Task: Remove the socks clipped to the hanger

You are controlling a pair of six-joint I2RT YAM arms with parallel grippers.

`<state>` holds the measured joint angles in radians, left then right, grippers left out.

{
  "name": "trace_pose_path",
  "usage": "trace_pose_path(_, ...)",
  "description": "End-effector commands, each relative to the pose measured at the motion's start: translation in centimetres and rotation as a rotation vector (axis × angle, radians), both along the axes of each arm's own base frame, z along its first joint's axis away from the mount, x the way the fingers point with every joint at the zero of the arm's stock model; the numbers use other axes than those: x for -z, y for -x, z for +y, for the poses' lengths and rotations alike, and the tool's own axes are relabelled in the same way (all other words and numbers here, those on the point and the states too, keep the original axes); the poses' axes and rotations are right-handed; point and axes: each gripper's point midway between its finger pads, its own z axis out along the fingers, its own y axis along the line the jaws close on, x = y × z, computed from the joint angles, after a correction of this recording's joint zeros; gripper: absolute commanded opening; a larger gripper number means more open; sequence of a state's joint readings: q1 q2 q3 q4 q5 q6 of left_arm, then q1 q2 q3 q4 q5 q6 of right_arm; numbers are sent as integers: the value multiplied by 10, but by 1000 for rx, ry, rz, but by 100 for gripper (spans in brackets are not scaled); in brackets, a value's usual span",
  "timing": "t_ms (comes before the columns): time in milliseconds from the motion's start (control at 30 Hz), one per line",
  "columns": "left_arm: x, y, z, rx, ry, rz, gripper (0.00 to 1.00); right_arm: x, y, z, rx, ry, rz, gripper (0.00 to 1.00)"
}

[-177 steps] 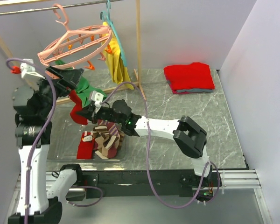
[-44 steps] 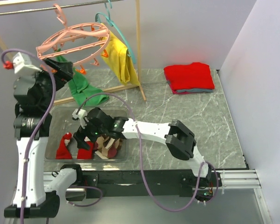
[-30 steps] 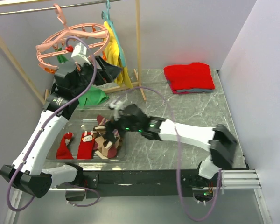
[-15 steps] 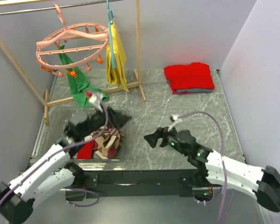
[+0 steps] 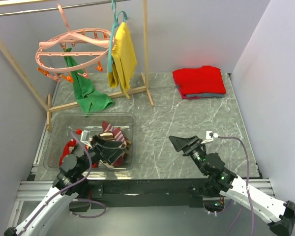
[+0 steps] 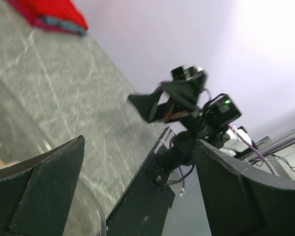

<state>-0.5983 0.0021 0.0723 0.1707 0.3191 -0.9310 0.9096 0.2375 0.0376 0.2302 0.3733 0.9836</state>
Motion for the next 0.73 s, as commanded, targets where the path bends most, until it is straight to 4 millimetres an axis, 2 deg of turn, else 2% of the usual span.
trace_pose_path(0,26,13,-7,86,3,103,97,105,8,-12,27,61,175,100)
trace_pose_path(67,31,17,-11,130,25,104,96,99,10,-9,2,65,145,100)
trace_pose_path(100,30,18,-11,134,41,106,96,106,11,-10,1,90,159,100)
trace_pose_path(133,24,18,-9,123,69,77,96,99,9,-10,10,60,142,100)
trace_pose_path(167,28,17,-8,117,80,78,96,104,10,-12,15,74,154,100)
trace_pose_path(333,31,20,-13,162,112,90,96,94,8,-12,18,58,111,100)
trace_pose_path(367,37,19,-14,162,113,102,96,96,8,-13,21,64,115,100)
trace_pose_path(533,39,12,-10,121,143,99,96,90,7,-13,16,87,61,100)
trace_pose_path(700,44,9,-10,105,127,107,96,94,7,-14,21,95,79,100)
